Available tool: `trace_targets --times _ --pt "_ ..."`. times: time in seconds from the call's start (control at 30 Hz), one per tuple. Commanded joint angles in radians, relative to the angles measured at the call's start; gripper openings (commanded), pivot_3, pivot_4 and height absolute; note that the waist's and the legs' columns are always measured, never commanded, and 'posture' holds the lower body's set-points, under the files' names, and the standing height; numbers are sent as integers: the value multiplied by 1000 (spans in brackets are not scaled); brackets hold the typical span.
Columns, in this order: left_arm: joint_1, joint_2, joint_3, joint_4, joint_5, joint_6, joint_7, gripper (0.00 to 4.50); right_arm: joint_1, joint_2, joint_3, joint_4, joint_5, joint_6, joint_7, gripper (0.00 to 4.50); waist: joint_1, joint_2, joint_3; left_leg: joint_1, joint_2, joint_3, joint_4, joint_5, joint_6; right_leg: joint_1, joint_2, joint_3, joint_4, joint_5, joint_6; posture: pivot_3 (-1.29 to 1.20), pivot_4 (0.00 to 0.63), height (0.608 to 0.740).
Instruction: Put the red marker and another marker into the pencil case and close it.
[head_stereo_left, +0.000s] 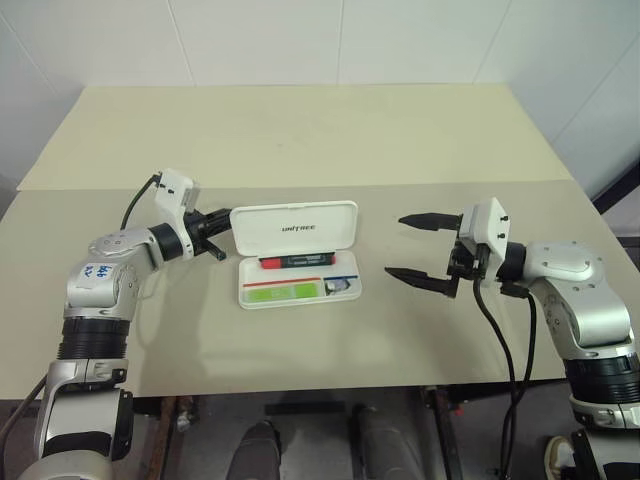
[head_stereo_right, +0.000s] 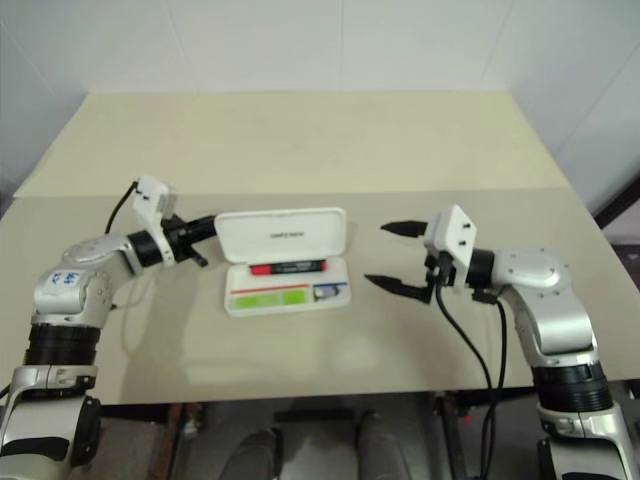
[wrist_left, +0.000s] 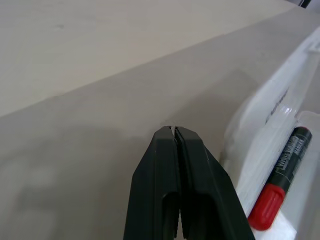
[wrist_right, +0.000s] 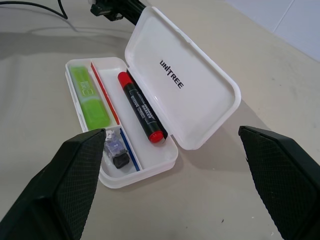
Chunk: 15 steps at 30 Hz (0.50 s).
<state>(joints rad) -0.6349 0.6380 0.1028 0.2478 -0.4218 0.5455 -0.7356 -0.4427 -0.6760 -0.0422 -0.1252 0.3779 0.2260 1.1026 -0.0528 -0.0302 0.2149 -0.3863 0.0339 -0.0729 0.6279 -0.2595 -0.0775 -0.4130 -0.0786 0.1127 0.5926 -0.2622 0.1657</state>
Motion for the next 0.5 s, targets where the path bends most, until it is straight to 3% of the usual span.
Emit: trace_targets --times 0.03,0.23,0.5 --pt "-12 33 14 -43 -16 -23 -86 19 12 -1 -13 -45 20 -2 -15 4500 0 0 0 0 0 0 0 0 0 0 0 0 0 0 0 0 150 740" --pt "40 106 34 -102 -45 -116 -296 19 30 4 -12 -58 23 -3 -30 4500 -1 0 0 0 0 0 0 0 0 0 0 0 -1 0 0 0 150 740" --pt "60 161 -47 -127 2 -209 -483 19 35 14 -6 -56 20 -11 -38 4500 0 0 0 0 0 0 0 0 0 0 0 0 0 0 -1 0 150 740"
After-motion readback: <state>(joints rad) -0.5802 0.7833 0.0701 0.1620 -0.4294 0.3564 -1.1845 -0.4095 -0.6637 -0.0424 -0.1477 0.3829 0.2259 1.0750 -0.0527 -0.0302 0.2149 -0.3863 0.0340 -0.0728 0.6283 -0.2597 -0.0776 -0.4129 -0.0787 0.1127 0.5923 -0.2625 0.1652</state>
